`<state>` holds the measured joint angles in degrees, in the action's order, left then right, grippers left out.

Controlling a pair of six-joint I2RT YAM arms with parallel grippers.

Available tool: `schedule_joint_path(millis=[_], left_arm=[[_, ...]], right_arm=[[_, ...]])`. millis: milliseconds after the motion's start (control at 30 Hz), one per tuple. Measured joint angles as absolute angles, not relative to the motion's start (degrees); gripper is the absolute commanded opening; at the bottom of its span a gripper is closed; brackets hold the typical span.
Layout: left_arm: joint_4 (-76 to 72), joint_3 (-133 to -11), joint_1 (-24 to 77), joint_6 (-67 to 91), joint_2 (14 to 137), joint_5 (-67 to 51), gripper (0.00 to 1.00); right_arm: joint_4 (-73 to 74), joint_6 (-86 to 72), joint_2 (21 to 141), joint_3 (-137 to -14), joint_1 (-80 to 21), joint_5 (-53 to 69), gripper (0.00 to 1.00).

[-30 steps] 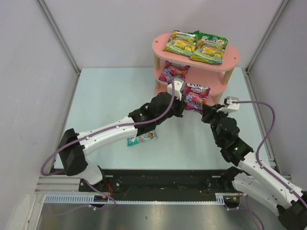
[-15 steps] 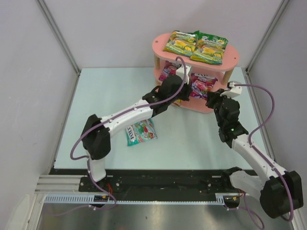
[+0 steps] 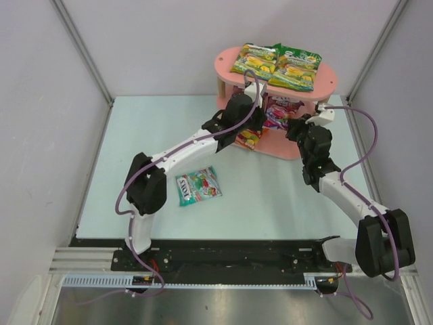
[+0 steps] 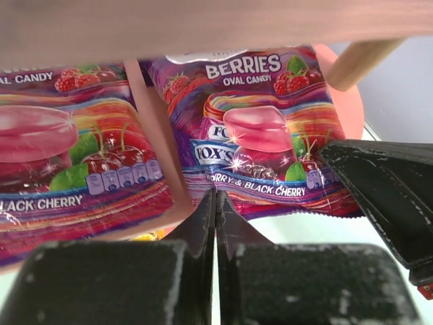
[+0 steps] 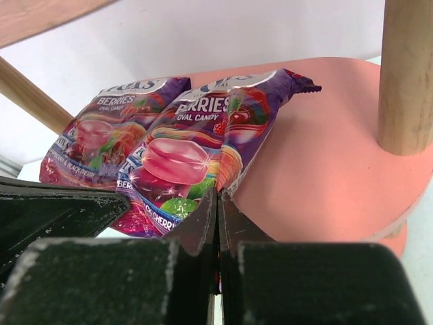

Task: Place and organize the candy bags onto the shelf

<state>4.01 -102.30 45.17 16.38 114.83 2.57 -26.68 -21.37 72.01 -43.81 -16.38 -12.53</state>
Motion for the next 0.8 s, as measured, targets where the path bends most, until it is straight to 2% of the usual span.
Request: schedule_joint_path(millis=[433,533,567,633,667,767,800], left_arm=[[3.9,-104.3,43.8,16.4,117.2,0.2,0.01],[3.9,-104.3,43.7,16.4,117.2,-0.1,0.04],[3.9,-104.3,43.7,16.4,117.2,-0.1,0.06],[4.0,-104.3,43.7,16.4,117.2,0.0,0.15],[4.0,-104.3,43.7,16.4,117.2,0.2,0.25],[4.1,-104.3,43.7,16.3,117.2,0.5,0.45],[4.0,-104.3,43.7,16.2,117.2,0.7,0.47]], right_arm=[[-29.8,-22.3,75.3,-44.4,-14.9,-11.9,0.02],[-29.9,-22.4,75.4,-44.4,-14.7,-11.5,0.18],[-29.9,-22.6,75.4,-44.4,-14.6,-11.5,0.27],[-29.9,-22.9,75.3,-44.4,-14.5,-11.6,0.34],[-29.9,-23.0,75.3,-44.4,-14.4,-11.6,0.4],[-29.9,-23.2,75.3,-44.4,-14.4,-11.6,0.47],[-29.8,-23.2,75.3,-44.4,-14.4,-11.6,0.48]])
